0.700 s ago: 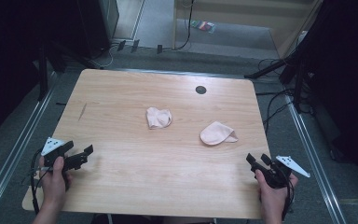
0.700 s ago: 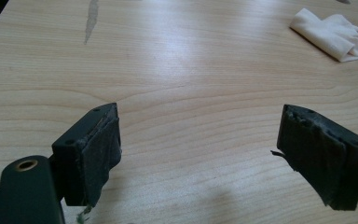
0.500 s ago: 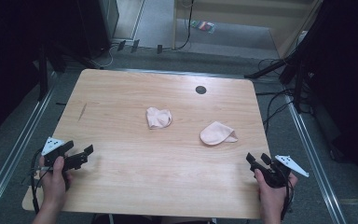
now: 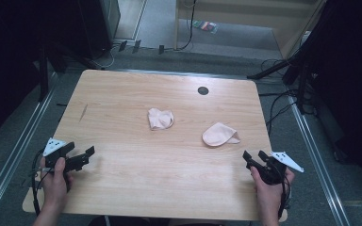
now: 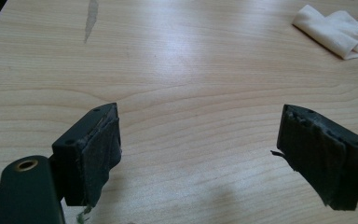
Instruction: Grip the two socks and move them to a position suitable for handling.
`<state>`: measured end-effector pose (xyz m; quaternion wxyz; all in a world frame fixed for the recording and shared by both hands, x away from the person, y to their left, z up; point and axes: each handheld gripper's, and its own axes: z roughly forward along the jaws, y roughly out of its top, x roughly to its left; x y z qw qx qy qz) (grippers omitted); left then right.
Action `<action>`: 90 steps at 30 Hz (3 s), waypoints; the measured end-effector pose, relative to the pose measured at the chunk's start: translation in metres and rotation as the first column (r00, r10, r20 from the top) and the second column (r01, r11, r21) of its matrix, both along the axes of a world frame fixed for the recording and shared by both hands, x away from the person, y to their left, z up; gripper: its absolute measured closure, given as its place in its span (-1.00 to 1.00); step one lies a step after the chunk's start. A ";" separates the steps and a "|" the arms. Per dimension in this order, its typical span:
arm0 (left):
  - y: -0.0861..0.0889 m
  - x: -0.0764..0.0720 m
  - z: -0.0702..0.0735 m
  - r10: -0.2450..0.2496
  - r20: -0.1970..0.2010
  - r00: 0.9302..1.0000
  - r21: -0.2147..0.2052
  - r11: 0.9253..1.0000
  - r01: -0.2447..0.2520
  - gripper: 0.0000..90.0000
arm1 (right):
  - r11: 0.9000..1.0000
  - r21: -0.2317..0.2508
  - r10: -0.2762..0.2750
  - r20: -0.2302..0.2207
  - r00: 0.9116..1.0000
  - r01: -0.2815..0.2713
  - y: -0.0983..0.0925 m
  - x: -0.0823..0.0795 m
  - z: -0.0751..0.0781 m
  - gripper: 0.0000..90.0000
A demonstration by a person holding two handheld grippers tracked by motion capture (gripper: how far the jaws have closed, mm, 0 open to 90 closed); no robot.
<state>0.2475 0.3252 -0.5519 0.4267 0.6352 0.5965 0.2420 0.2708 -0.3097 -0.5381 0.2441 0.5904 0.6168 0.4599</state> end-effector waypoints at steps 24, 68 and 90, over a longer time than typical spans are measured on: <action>0.000 0.000 0.000 -0.005 0.003 1.000 0.003 1.000 0.005 -0.69 | 0.996 -0.051 0.076 -0.016 0.997 -0.077 0.032 0.055 0.029 -0.34; -0.002 0.001 0.000 -0.015 0.001 1.000 0.009 1.000 0.015 -0.69 | 0.990 -0.087 0.108 -0.044 0.993 -0.112 0.079 0.073 0.016 0.89; -0.006 0.001 0.001 -0.015 0.002 1.000 0.049 0.999 0.015 -0.69 | 0.992 0.052 0.110 0.046 0.993 -0.113 0.118 0.013 0.069 0.89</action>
